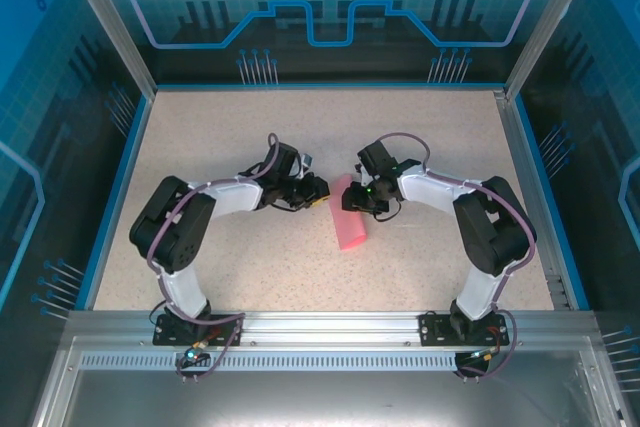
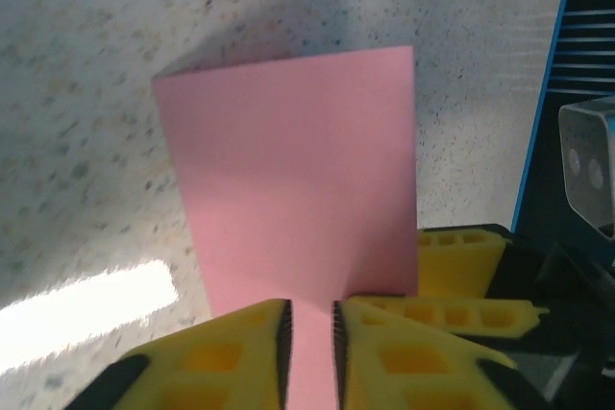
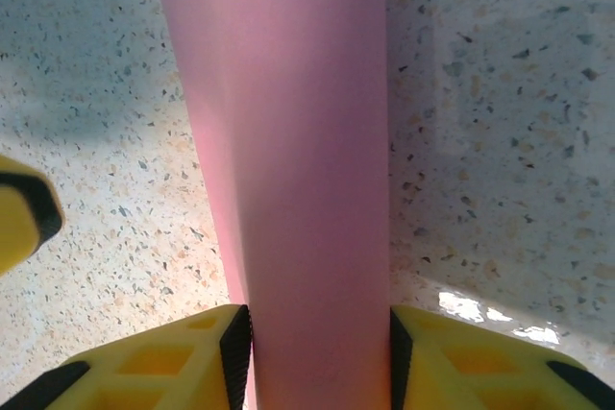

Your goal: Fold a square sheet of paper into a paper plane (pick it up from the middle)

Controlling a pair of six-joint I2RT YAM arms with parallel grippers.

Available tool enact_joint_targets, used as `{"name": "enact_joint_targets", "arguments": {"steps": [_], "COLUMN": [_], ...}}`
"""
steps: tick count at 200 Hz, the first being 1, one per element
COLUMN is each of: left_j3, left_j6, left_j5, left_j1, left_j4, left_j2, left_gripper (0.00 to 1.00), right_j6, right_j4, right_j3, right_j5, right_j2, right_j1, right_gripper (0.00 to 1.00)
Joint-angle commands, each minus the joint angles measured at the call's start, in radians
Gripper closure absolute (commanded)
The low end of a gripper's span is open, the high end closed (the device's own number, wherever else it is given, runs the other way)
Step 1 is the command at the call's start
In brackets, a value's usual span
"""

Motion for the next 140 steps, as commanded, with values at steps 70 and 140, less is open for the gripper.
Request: {"name": "enact_joint_targets", "arguments": {"steps": [70,140], "left_j3": [0.109,0.163], "left_j6": [0.019,0.067], "left_j5": [0.052,0.022], "left_j1": [-0.028,-0.041], "left_j4": [-0.029,-0.137], "left_j2": [0.138,0.184], "left_gripper": [0.89,0.95], "right_j6": [0.019,0.023], "right_j4": [-0.026,-0.026], "right_j3": [-0.01,-0.014], "right_j5": [0.019,0.011], "right_j2": [0.033,0.029], "right_j1": [-0.016,-0.017], "right_gripper": [0.63,0.62]}}
